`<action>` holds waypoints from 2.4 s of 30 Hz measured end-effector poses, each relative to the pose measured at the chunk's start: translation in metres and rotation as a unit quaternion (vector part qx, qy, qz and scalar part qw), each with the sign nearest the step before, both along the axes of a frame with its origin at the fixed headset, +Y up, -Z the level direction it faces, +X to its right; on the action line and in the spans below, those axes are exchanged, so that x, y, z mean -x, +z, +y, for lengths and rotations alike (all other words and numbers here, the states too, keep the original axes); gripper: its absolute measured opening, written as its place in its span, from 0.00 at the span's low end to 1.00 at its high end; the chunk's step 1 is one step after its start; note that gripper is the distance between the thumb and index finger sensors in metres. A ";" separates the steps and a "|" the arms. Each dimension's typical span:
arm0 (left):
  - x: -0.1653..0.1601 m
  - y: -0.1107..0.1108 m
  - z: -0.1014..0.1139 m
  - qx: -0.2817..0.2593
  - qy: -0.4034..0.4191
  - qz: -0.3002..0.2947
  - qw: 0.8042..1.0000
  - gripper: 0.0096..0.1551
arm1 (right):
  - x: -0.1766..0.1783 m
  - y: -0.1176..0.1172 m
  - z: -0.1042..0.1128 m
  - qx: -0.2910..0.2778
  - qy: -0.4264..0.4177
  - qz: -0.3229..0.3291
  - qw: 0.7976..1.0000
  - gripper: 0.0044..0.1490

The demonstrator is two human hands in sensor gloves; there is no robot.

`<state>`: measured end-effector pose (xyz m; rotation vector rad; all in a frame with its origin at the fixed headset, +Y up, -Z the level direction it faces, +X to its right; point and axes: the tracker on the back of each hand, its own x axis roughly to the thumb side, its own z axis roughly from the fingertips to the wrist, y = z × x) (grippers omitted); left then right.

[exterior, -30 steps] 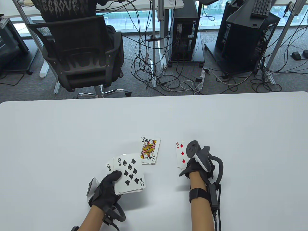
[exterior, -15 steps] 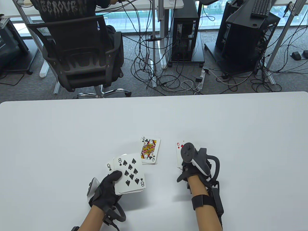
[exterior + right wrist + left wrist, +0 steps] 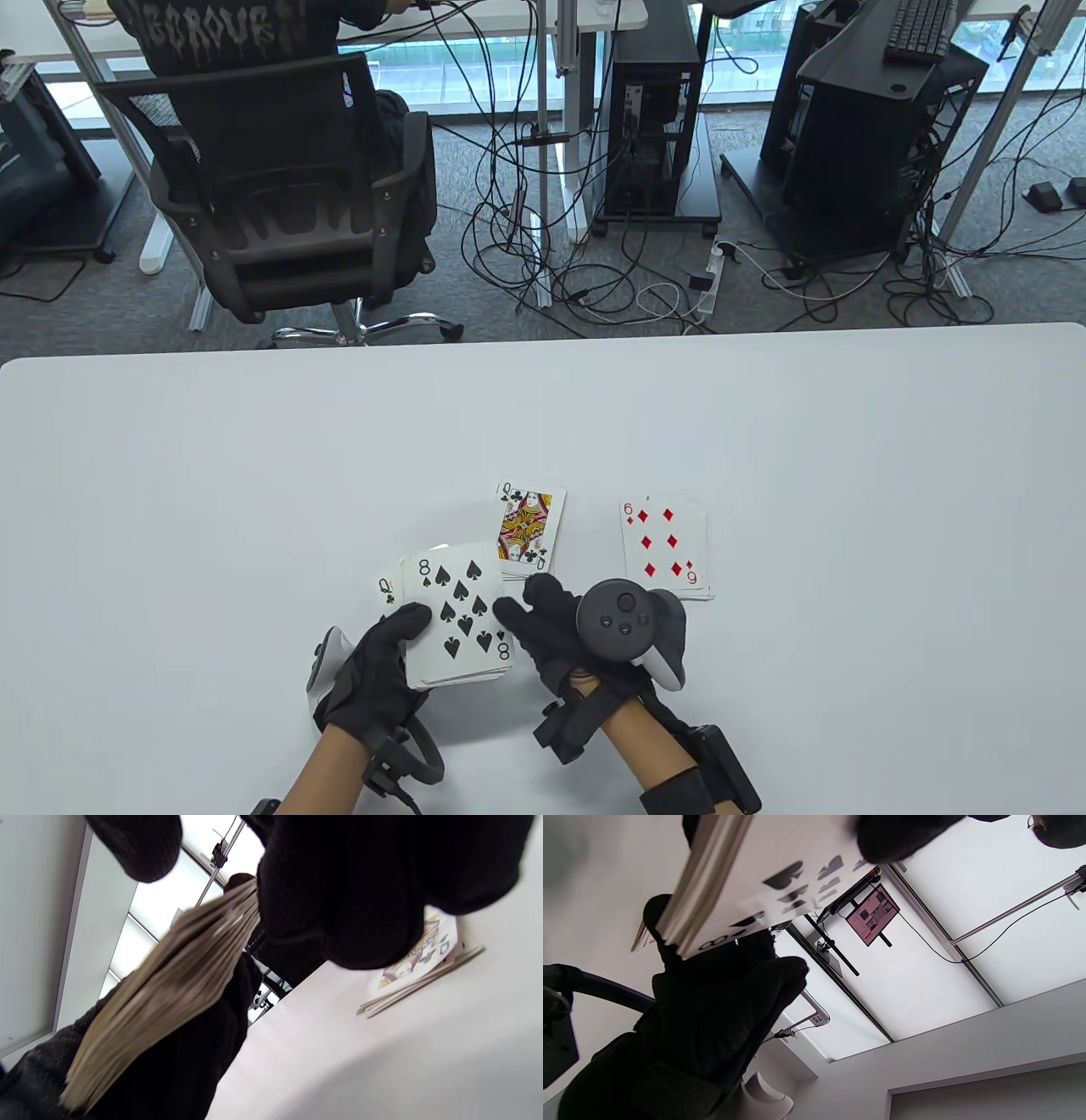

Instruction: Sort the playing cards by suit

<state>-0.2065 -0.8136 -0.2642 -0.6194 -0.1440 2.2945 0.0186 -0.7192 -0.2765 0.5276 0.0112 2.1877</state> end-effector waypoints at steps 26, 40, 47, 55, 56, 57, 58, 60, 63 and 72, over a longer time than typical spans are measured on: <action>-0.004 0.001 0.000 -0.011 0.010 -0.023 1.000 0.35 | 0.003 0.007 -0.021 0.014 -0.117 -0.021 0.993 0.25; -0.006 0.000 0.002 -0.012 0.023 -0.017 1.000 0.33 | -0.017 0.000 -0.018 0.027 -0.190 -0.061 0.979 0.23; -0.004 -0.001 0.002 -0.014 0.022 -0.007 1.000 0.33 | -0.046 -0.004 -0.016 0.025 -0.181 -0.092 0.979 0.23; -0.001 -0.002 0.004 -0.013 0.026 0.009 1.000 0.33 | -0.085 0.001 -0.026 0.052 -0.177 -0.141 0.973 0.24; 0.000 -0.002 0.005 -0.013 0.027 0.011 0.999 0.33 | -0.085 0.003 -0.030 0.066 -0.162 -0.142 0.974 0.24; 0.001 -0.003 0.005 -0.014 0.026 0.013 0.999 0.33 | -0.084 0.004 -0.033 0.084 -0.147 -0.137 0.976 0.24; 0.002 -0.003 0.006 -0.014 0.024 0.014 1.000 0.33 | -0.078 0.005 -0.037 0.111 -0.122 -0.115 0.980 0.24; 0.003 -0.003 0.006 -0.015 0.023 0.016 0.999 0.33 | -0.065 0.008 -0.043 0.144 -0.075 -0.083 0.983 0.24; 0.004 -0.002 0.007 -0.013 0.025 0.019 0.999 0.33 | -0.042 0.011 -0.052 0.183 0.013 -0.045 0.982 0.24; 0.006 -0.002 0.007 -0.009 0.022 0.018 1.000 0.33 | -0.002 0.018 -0.054 0.166 0.245 -0.023 0.955 0.26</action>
